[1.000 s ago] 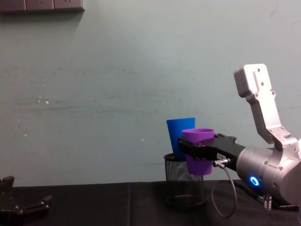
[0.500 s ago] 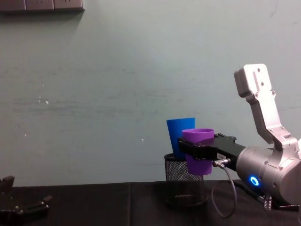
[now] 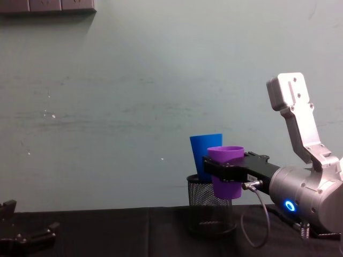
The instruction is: Pick up one cup with a gripper and tap it against the other cup.
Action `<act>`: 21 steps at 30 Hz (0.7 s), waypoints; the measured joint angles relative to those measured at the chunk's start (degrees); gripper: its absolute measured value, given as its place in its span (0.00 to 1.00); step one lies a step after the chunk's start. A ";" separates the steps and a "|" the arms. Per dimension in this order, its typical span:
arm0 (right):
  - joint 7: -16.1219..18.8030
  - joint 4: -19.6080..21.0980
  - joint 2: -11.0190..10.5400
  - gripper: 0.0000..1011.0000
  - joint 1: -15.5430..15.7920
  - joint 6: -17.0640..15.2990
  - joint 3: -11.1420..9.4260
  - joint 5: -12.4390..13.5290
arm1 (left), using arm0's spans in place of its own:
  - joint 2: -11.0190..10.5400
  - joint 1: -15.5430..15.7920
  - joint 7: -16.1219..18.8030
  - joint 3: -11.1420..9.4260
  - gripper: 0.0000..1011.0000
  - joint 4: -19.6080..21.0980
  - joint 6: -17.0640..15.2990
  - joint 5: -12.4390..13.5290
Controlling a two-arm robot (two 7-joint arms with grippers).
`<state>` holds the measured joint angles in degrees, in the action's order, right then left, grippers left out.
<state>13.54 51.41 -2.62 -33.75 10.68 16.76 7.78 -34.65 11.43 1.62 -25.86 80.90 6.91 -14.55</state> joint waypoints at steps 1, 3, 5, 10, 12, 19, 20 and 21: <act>0.00 0.00 0.00 0.74 0.00 0.00 0.00 0.00 | 0.00 0.00 0.00 0.00 0.99 0.00 0.00 0.00; 0.00 0.00 0.00 0.74 0.00 0.00 0.00 0.00 | 0.00 0.00 0.00 0.00 0.99 0.00 0.00 0.00; 0.00 0.00 0.00 0.74 0.00 0.00 0.00 0.00 | 0.00 0.01 0.00 0.00 0.99 0.00 0.00 0.00; 0.00 0.00 0.00 0.74 0.00 0.00 0.00 0.00 | 0.00 0.00 0.00 0.00 0.99 0.00 0.00 0.00; 0.00 0.00 0.00 0.74 0.00 0.00 0.00 0.00 | 0.00 0.00 0.00 0.00 0.99 0.00 0.00 0.00; 0.00 0.00 0.00 0.74 0.00 0.00 0.00 0.00 | 0.00 0.00 0.00 0.00 0.99 0.00 0.00 0.00; 0.00 0.00 0.00 0.74 0.00 0.00 0.00 0.00 | 0.00 0.00 0.00 0.00 0.99 0.00 0.00 0.00; 0.00 0.00 0.00 0.74 0.00 0.00 0.00 0.00 | 0.00 0.01 0.00 0.00 0.99 0.00 0.00 0.00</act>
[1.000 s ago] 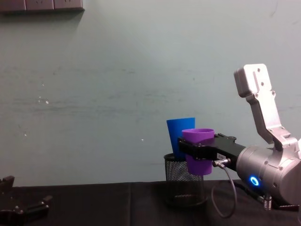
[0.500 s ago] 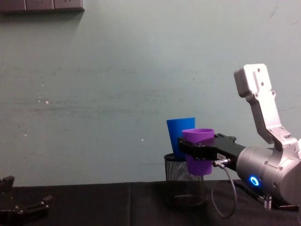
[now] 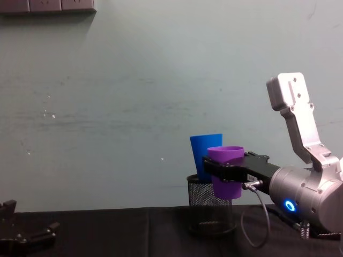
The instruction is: Pick up one cup with a gripper and tap it against the other cup.
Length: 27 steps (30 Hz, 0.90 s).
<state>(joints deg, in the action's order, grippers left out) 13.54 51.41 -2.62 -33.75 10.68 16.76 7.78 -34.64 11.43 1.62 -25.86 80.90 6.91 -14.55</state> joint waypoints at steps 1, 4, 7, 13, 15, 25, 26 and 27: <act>0.00 0.00 0.00 0.74 0.00 0.00 0.00 0.00 | 0.00 0.00 0.00 0.00 0.99 0.00 0.00 0.00; 0.00 0.00 0.00 0.74 -0.01 0.00 0.00 0.00 | 0.00 0.00 0.00 0.00 0.99 0.00 0.00 0.00; 0.00 0.00 0.00 0.74 0.00 0.00 0.00 0.00 | 0.00 0.00 0.00 0.00 0.99 0.00 0.00 0.00; 0.00 0.00 0.00 0.74 0.00 0.00 0.00 0.00 | 0.00 0.00 0.00 0.00 0.99 0.00 0.00 0.00; 0.00 0.00 0.00 0.74 0.00 0.00 0.00 0.00 | 0.00 0.00 0.00 0.00 0.99 0.00 0.00 0.00; 0.00 0.00 0.00 0.74 0.00 0.00 0.00 0.00 | -0.01 0.00 0.00 0.00 0.99 0.00 0.00 0.00; 0.00 0.00 0.00 0.74 0.00 0.00 0.00 0.00 | 0.00 0.00 0.00 0.00 0.99 0.00 0.00 0.00; 0.00 0.00 0.00 0.74 0.00 0.00 0.00 0.00 | 0.00 0.00 0.00 0.00 0.99 0.00 0.00 0.00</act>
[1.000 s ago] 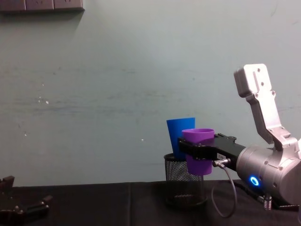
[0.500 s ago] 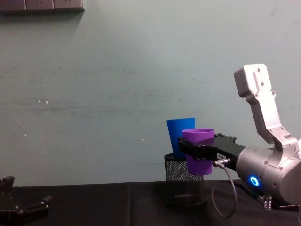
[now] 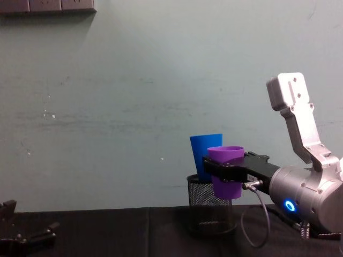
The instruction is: Pick up one cup with a gripper and tap it against the other cup.
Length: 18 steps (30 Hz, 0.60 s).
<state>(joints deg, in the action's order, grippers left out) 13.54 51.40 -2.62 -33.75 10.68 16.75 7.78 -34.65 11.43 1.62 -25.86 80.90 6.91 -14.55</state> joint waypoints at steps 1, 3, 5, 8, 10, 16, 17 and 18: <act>0.00 0.00 0.00 0.74 0.00 0.00 0.00 0.00 | 0.00 0.00 0.00 0.00 0.99 0.00 0.00 0.00; 0.00 0.00 0.00 0.74 0.00 0.00 0.00 0.00 | 0.00 0.00 0.00 0.00 0.99 0.00 0.00 0.00; 0.00 0.00 0.00 0.74 0.00 0.00 0.00 0.00 | 0.00 0.00 0.00 0.00 0.99 0.00 0.00 0.00; 0.00 0.00 0.00 0.74 0.00 0.00 0.00 0.00 | 0.00 0.00 0.00 0.00 0.99 0.00 0.00 0.00; 0.00 0.00 0.00 0.74 0.00 0.00 0.00 0.00 | 0.00 0.00 0.00 0.00 0.99 0.00 0.00 0.00; 0.00 0.00 0.00 0.74 0.00 0.00 0.00 -0.01 | 0.00 0.00 0.00 0.00 0.99 0.00 0.00 0.00; 0.00 0.00 0.00 0.74 0.00 0.00 0.00 0.00 | 0.00 0.00 0.00 0.00 0.99 0.00 0.00 0.00; 0.00 0.00 0.00 0.74 0.00 0.00 0.00 -0.01 | 0.00 0.00 0.00 0.00 0.99 0.00 0.00 0.00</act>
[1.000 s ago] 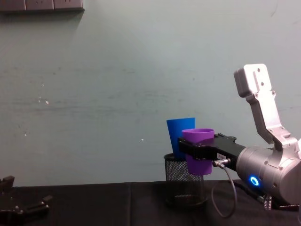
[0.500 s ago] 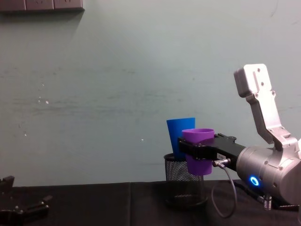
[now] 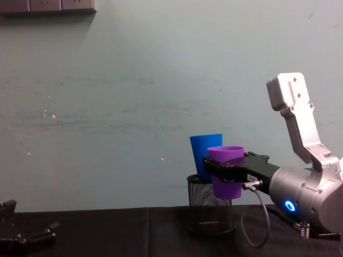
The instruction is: Pick up one cup with a gripper and tap it against the other cup.
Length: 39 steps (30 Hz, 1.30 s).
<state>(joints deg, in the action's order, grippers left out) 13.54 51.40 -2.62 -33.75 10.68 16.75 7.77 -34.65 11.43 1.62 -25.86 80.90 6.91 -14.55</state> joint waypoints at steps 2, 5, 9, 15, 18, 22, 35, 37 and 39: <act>0.00 0.00 0.00 0.74 0.00 0.00 0.00 0.00 | 0.00 0.00 0.00 0.00 0.99 0.00 0.00 0.00; 0.00 0.00 0.00 0.74 0.00 0.00 0.00 0.00 | 0.00 0.00 0.00 0.00 0.99 0.00 0.00 0.00; 0.00 0.00 0.00 0.74 0.00 0.00 0.00 0.00 | 0.00 0.00 0.00 0.00 0.99 0.00 0.00 0.00; 0.00 0.00 0.00 0.74 0.00 0.00 0.00 0.00 | 0.00 0.00 0.00 0.00 0.99 0.00 0.00 0.00; 0.00 0.00 0.00 0.74 0.00 0.00 0.00 0.00 | 0.00 0.00 0.00 0.00 0.99 0.00 0.00 0.00; 0.00 0.00 0.00 0.74 0.00 0.00 0.00 0.00 | 0.00 0.00 0.00 0.00 0.99 0.00 0.00 0.00; 0.00 0.00 0.00 0.74 0.00 0.00 0.00 0.00 | 0.00 0.00 0.00 0.00 0.99 0.00 0.00 0.00; 0.00 0.00 0.00 0.74 0.00 0.00 0.00 0.00 | 0.00 0.00 0.00 0.00 0.99 0.00 0.00 0.00; 0.00 0.00 0.00 0.74 0.00 0.00 0.00 0.00 | 0.00 0.00 0.00 0.00 0.99 0.00 0.00 0.00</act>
<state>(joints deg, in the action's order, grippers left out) 13.54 51.40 -2.62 -33.75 10.68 16.75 7.78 -34.65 11.43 1.62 -25.86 80.90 6.90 -14.55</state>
